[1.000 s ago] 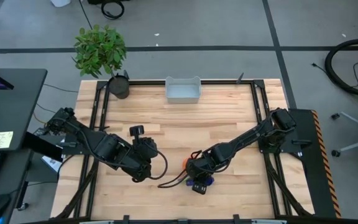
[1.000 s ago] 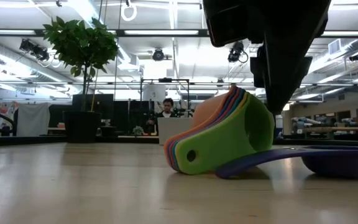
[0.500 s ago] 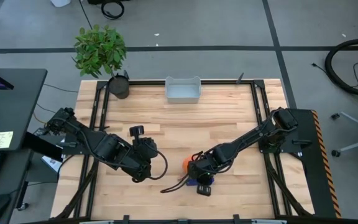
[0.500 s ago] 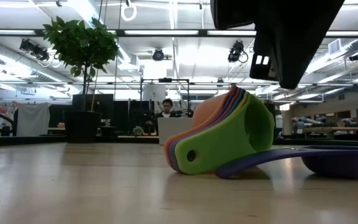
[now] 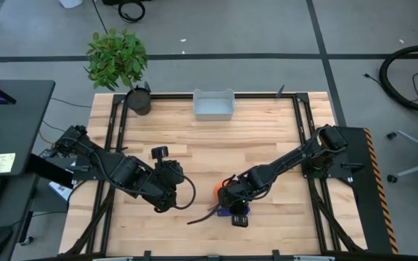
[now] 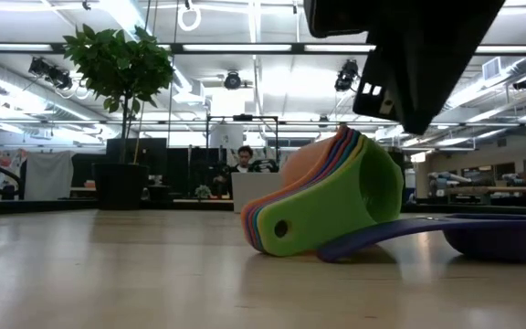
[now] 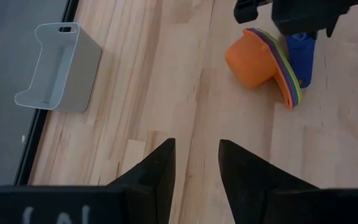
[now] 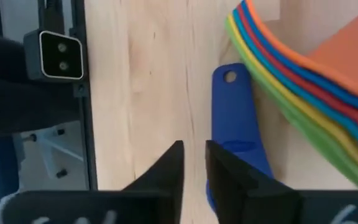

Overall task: Nest measuring cups in basket
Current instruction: Put the stacked measuring cups into the gray bin

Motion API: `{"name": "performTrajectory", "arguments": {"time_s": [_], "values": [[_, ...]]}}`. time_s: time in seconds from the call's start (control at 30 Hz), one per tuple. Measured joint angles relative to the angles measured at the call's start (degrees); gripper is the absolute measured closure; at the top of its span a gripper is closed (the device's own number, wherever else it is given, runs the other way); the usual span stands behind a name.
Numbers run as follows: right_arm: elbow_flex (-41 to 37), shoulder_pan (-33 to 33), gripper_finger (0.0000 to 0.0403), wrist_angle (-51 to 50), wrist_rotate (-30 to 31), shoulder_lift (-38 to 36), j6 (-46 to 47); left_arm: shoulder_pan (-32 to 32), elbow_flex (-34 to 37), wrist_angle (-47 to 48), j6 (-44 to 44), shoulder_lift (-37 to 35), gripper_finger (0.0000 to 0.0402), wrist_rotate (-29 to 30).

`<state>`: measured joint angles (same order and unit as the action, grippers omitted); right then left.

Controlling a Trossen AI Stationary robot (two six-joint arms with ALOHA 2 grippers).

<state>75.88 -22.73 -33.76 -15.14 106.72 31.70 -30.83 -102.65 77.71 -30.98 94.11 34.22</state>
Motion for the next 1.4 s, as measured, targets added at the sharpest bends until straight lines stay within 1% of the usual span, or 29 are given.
{"name": "performTrajectory", "arguments": {"time_s": [0.1, 0.2, 0.33, 0.43, 0.5, 0.67, 0.73, 0.87, 0.93, 0.97, 1.1, 1.23, 1.4], "values": [[0.0, 0.04, 0.0292, -0.04, -0.38, 0.0, -1.36, 0.02, 0.0, -0.01, 0.0, 0.0, 0.0273, 0.02], [0.0, -0.12, 0.0263, -0.28, -2.23, 0.0, -4.43, 0.02, 0.0, 0.0, 0.0, 0.01, 0.0273, 0.04], [0.0, -0.1, 0.0241, -2.84, -5.12, 0.0, -7.82, 0.02, 0.0, 0.0, 0.0, 0.02, 0.0273, 0.04], [0.0, -0.03, 0.0239, -6.08, -7.25, 0.0, -8.14, 0.02, 0.0, 0.0, 0.0, 0.02, 0.0273, 0.05], [0.0, -0.08, 0.0241, -7.53, -7.45, 0.0, -7.07, 0.02, 0.0, 0.0, 0.0, 0.02, 0.0273, 0.04], [0.0, -0.08, 0.0244, -8.26, -3.8, 0.0, -3.0, 0.02, 0.0, 0.0, 0.02, 0.02, 0.0273, 0.05], [0.0, 0.11, 0.0244, -7.97, -3.42, 0.02, -2.24, 0.02, 0.0, 0.0, 0.02, 0.02, 0.0273, 0.04], [0.0, 0.77, 0.0244, -6.98, -7.49, 0.02, -2.88, 0.02, 0.0, 0.0, 0.04, 0.02, 0.0273, 0.05], [0.0, 0.91, 0.0244, -6.56, -7.98, 0.02, -3.14, 0.02, 0.0, 0.0, 0.1, 0.02, 0.0273, 0.05], [0.0, 0.91, 0.0244, -6.35, -7.42, -0.15, -3.16, 0.02, 0.0, 0.0, 0.11, 0.02, 0.0273, 0.04], [0.0, 0.86, 0.0244, -5.81, -1.22, -2.43, -3.3, 0.02, 0.0, 0.0, 0.13, 0.02, 0.0273, 0.04], [0.0, 0.87, 0.0244, -6.93, 5.99, -6.47, -2.17, 0.02, 0.0, 0.0, 0.13, 0.02, 0.0273, 0.04], [0.0, 0.76, 0.0244, -8.37, 13.51, -12.54, -2.2, 0.02, 0.0, 0.0, 0.09, 0.02, 0.0273, 0.04]]}}
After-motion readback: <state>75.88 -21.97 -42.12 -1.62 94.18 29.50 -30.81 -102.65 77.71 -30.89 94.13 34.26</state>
